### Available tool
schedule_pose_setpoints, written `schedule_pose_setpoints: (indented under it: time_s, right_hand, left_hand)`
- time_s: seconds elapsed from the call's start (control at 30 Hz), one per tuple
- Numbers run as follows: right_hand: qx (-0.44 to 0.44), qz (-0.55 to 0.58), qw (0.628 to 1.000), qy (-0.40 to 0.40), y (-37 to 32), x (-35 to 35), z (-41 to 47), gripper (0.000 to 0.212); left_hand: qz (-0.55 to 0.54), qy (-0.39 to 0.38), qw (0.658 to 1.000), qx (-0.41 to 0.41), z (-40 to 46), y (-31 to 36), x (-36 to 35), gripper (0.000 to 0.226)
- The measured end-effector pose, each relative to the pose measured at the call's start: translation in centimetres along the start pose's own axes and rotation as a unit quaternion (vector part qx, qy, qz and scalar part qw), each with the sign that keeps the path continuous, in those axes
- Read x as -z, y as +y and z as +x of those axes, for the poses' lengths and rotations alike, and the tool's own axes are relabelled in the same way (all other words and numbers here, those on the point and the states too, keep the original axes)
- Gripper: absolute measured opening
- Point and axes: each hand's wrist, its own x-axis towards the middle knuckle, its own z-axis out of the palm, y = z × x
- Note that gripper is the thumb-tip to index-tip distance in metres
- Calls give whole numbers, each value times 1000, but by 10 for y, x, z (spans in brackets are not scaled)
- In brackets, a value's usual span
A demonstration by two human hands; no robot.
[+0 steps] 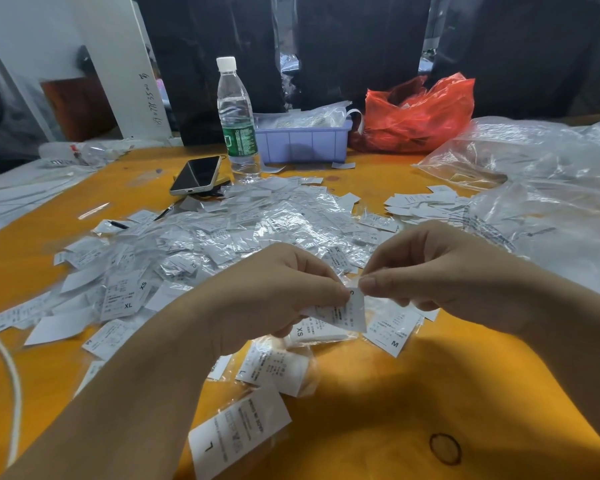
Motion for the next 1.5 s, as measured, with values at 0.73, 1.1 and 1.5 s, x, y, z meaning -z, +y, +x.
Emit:
schedule_pose_setpoints:
  time_s: [0.73,1.1,1.5]
  right_hand:
    - [-3,42,999,-17,-2,3,-1,29]
    - [-5,45,999,-6,-1,-2,0,23]
    - [8,80,997,-3,-1,9,-2,24]
  left_hand:
    - [-7,17,1000,-18,-5,2,3,20]
    - [1,29,999,-32,-4,2,2,18]
    - [-34,81,994,-65,-3,1,4,19]
